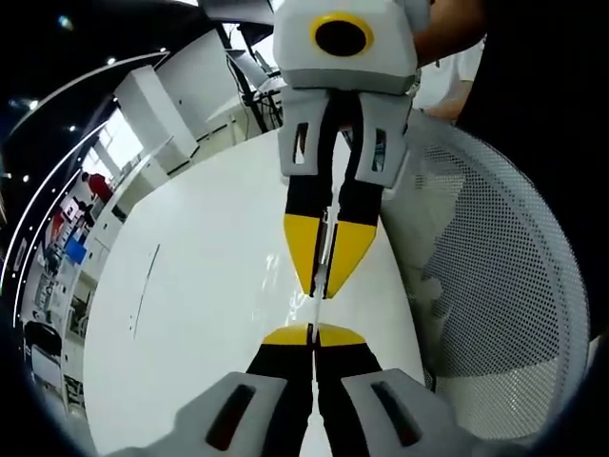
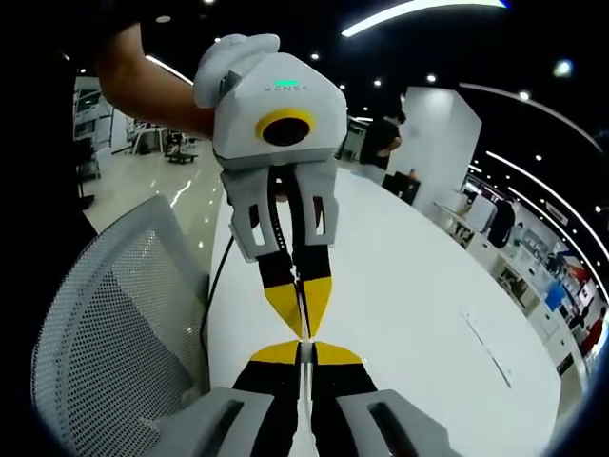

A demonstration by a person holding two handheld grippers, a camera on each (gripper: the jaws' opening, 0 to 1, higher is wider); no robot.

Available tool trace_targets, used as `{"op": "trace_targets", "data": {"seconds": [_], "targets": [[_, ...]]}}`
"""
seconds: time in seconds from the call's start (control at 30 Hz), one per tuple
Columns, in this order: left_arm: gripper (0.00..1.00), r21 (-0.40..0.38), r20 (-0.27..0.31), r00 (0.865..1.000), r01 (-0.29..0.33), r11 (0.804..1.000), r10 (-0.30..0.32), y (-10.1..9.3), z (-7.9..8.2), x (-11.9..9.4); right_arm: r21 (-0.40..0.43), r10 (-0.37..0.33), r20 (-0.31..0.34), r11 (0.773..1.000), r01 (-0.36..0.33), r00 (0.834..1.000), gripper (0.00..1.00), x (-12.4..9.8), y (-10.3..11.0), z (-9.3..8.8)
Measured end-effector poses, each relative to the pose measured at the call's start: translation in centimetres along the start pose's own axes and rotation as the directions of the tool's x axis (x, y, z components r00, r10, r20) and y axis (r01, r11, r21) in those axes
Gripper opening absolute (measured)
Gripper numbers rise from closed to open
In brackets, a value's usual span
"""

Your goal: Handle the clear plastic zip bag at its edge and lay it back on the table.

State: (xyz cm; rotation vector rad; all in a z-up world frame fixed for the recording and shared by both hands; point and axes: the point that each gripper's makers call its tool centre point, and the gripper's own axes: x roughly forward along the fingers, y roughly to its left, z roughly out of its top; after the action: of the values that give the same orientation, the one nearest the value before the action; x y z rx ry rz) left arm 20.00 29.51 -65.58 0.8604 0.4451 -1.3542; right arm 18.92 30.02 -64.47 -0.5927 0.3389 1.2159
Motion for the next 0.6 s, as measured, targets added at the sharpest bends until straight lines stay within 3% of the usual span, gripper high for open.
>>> {"op": "trace_targets", "data": {"seconds": [0.6], "targets": [[0.0,-0.032,-0.003,1.0,-0.005,0.999,0.005,-0.06,-0.26,-0.23,0.005,0.001,-0.003,1.0,-0.001,1.0,0.0,-0.01,0.14,-0.03]]}}
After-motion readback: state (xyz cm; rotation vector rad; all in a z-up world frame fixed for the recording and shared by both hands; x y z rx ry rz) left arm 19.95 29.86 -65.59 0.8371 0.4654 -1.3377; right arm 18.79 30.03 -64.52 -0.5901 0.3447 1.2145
